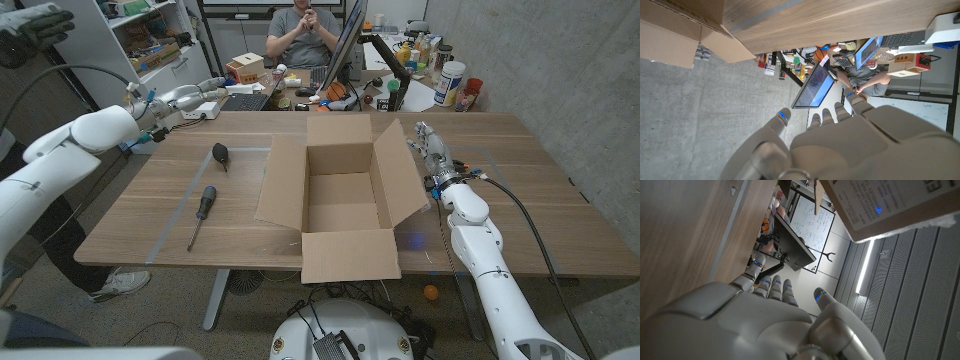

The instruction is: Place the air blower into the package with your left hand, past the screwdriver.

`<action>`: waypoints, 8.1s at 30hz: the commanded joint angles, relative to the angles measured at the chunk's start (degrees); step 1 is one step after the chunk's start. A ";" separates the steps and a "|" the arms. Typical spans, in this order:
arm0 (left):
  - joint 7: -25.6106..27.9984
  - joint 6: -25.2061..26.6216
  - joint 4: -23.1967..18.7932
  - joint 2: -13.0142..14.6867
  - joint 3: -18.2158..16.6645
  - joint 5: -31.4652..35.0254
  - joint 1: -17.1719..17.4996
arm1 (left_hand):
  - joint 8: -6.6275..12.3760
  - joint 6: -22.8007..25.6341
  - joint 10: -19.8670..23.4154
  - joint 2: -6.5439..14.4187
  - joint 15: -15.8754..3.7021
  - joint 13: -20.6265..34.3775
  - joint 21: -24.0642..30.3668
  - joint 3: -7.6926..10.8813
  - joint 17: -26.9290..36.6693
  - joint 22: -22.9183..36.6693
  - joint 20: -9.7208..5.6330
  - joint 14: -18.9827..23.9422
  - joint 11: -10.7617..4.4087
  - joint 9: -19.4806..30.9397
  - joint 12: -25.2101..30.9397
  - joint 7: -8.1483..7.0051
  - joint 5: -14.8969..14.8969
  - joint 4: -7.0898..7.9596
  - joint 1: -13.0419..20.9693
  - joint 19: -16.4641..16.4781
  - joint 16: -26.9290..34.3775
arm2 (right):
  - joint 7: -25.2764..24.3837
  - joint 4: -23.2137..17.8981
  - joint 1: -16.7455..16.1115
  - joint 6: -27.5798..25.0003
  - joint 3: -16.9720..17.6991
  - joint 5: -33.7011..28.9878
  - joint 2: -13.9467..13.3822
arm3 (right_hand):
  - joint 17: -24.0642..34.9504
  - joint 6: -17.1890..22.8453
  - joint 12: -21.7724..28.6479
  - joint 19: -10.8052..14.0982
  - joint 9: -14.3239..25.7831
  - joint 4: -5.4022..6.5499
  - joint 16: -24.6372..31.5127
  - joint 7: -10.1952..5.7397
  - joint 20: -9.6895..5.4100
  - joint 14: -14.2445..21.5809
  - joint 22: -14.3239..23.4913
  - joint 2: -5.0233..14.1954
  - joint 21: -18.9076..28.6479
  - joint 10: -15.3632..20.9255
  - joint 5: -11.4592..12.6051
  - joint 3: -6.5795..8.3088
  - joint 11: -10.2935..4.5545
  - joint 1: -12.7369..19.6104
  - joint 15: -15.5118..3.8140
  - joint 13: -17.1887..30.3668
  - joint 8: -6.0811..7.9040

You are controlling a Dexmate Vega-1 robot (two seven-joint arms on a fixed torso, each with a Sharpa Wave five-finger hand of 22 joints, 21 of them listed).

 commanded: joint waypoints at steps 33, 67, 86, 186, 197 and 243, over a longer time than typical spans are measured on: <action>16.22 -2.00 -4.98 12.65 -0.04 41.38 -2.24 | 2.99 -10.12 0.24 -10.96 -2.78 0.25 1.24 -11.85 -0.22 -0.43 -2.54 1.06 -2.40 0.72 1.28 -0.64 1.87 -2.70 -2.22 3.77 0.40 | -2.74 2.16 1.32 1.61 -1.26 -0.25 0.52 | 0.11 0.64 0.22 0.80 0.16 -0.11 0.33 -0.02 -2.89 -0.24 0.16 4.40 -1.06 0.30 -0.12 0.19 0.11 -0.91 -0.75 0.12 0.39; 17.19 -1.40 -2.46 8.25 12.43 67.92 -16.59 | 1.09 -20.86 -10.79 -16.16 1.47 0.52 -1.36 -24.06 -0.24 -0.89 2.53 -5.55 1.78 0.90 -0.40 5.71 7.47 -17.11 13.98 3.33 -0.40 | -2.90 8.89 5.79 2.97 -1.62 -0.17 0.77 | 0.06 0.68 0.21 1.20 0.17 -0.10 0.31 -0.05 -2.85 -0.11 0.18 4.27 -2.02 0.39 -0.12 0.02 0.16 -1.09 -0.70 0.12 0.39; 17.57 0.56 3.97 0.96 22.16 78.70 -26.29 | 1.64 -21.42 -11.63 -16.00 1.32 0.59 -1.33 -26.49 -0.20 -0.82 1.20 -6.05 1.07 1.03 0.24 4.74 9.23 -18.77 16.41 2.67 -0.02 | -6.40 11.14 9.86 5.06 -5.58 -7.47 -2.29 | 0.02 0.83 0.20 1.41 0.16 -0.14 0.27 -0.06 -2.75 -0.09 0.19 4.20 -2.56 0.40 -0.10 -0.07 0.21 -1.13 -0.73 0.12 0.43; 30.82 11.22 24.31 -8.86 47.30 94.19 -33.25 | 3.30 -18.64 -11.20 -13.84 2.17 0.81 -0.88 -39.15 -0.17 -0.59 3.85 -6.03 3.28 0.98 2.38 6.58 18.53 -19.17 28.35 -0.43 0.64 | -8.31 13.85 10.73 6.05 -7.88 -7.63 -3.64 | -0.13 1.45 0.20 2.60 0.16 -0.15 0.23 -0.28 -2.83 0.57 0.22 4.12 -4.91 0.86 0.04 -0.35 -0.05 -1.22 -0.83 0.10 0.43; 30.11 10.87 24.26 -8.69 49.13 92.44 -33.40 | 3.39 -17.89 -10.61 -13.91 2.13 0.85 -0.71 -40.16 -0.12 -0.53 4.01 -5.68 3.55 0.97 2.60 6.01 18.88 -18.72 28.24 -0.21 0.71 | -8.28 14.63 11.01 6.56 -7.63 -7.50 -3.81 | -0.15 1.46 0.18 2.66 0.16 -0.17 0.22 -0.29 -2.79 0.65 0.23 4.10 -5.16 0.84 0.06 -0.37 -0.18 -1.21 -0.92 0.09 0.42; 37.77 14.42 34.05 -13.41 55.61 84.39 -34.62 | 6.13 3.64 20.03 -0.32 -11.23 0.40 12.76 -50.11 -0.09 -0.66 -4.97 37.63 -4.07 1.19 8.09 4.45 27.67 -16.26 44.34 47.73 5.78 | -7.52 17.89 12.58 8.89 -8.04 -7.17 -4.03 | -0.26 1.91 0.31 3.16 0.16 -0.21 0.26 -0.58 -2.82 1.34 0.24 3.98 -6.35 1.52 0.14 -0.52 -0.48 -1.19 -0.98 0.09 0.51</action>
